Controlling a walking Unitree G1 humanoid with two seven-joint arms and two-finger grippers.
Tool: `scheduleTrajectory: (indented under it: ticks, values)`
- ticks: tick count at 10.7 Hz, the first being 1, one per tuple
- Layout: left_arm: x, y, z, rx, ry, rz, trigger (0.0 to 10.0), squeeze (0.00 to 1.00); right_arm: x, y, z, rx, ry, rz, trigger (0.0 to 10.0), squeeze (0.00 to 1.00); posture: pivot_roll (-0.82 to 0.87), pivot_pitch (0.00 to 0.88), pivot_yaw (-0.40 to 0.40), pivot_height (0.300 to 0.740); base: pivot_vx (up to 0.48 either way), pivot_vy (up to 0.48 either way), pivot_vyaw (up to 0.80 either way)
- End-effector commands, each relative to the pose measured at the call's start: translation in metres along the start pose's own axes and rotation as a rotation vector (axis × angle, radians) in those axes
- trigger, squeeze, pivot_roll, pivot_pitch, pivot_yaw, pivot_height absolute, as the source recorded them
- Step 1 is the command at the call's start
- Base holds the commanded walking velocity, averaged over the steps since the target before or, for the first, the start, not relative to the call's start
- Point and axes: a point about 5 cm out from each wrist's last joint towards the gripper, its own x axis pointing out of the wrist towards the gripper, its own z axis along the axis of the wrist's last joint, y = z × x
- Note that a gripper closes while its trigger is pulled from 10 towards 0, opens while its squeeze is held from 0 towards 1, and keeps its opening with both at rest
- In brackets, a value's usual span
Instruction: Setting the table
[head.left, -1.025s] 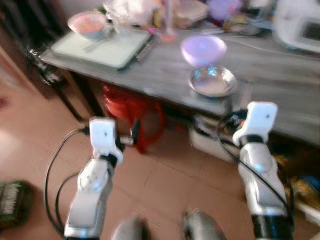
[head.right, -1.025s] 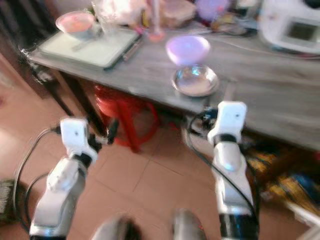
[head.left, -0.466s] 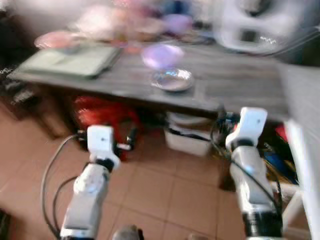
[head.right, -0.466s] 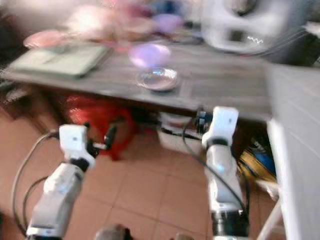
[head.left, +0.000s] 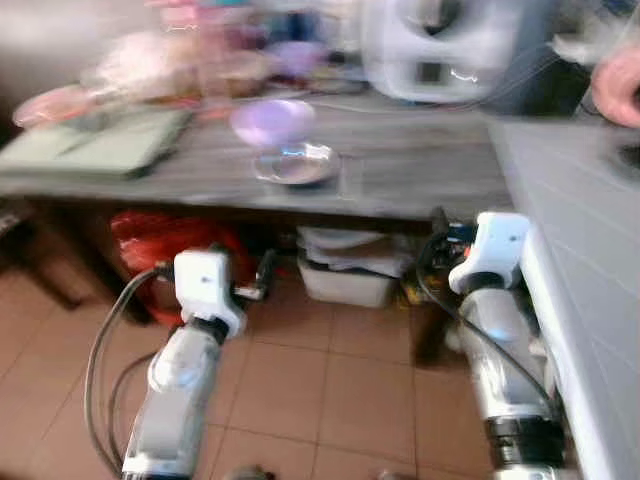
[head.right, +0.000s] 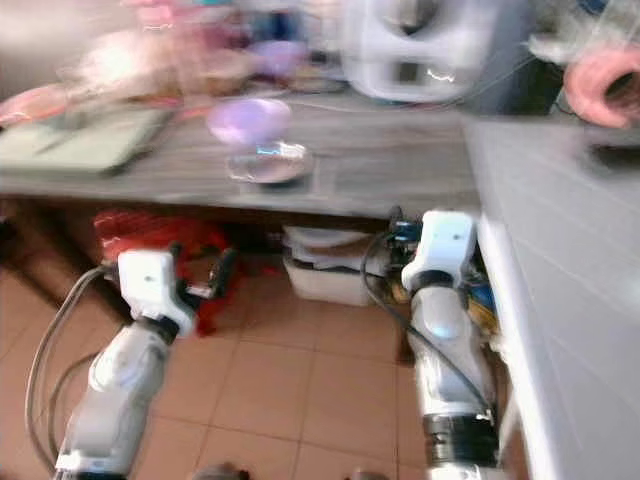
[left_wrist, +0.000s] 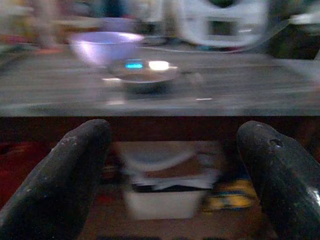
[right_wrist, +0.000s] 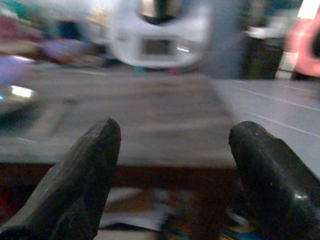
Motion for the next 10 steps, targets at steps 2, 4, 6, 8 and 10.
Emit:
scheduleTrajectory:
  ticks: [2, 4, 6, 8, 10]
  values:
    - [-0.0040, 0.0063, 0.0007, 0.019, 0.001, 0.013, 10.0, 0.00, 0.0000, 0.0067, 0.0062, 0.019, -0.022, 0.030, 10.0, 0.00, 0.02, 0.000, 0.066, 0.740, 0.264, -0.371, 0.00]
    - [-0.0034, 0.0061, 0.0018, 0.018, -0.003, 0.012, 10.0, 0.00, -0.0012, 0.0054, 0.0067, 0.017, -0.022, 0.036, 10.0, 0.00, 0.01, 0.000, 0.065, 0.740, 0.270, -0.369, 0.00]
    - [-0.0047, 0.0064, 0.0016, 0.024, 0.002, 0.013, 10.0, 0.00, -0.0036, 0.0063, 0.0073, 0.021, -0.019, 0.052, 10.0, 0.00, 0.01, 0.012, 0.064, 0.740, 0.266, -0.336, 0.00]
    - [-0.0051, 0.0090, 0.0001, 0.018, 0.012, 0.052, 10.0, 0.00, -0.0048, 0.0109, 0.0082, 0.027, -0.022, 0.090, 10.0, 0.00, 0.01, 0.019, 0.058, 0.740, 0.126, -0.135, 0.00]
    - [-0.0055, 0.0142, -0.0017, 0.032, 0.026, 0.101, 10.0, 0.00, -0.0059, 0.0122, 0.0081, 0.017, -0.017, 0.106, 10.0, 0.00, 0.01, 0.026, 0.052, 0.740, 0.000, 0.000, 0.00]
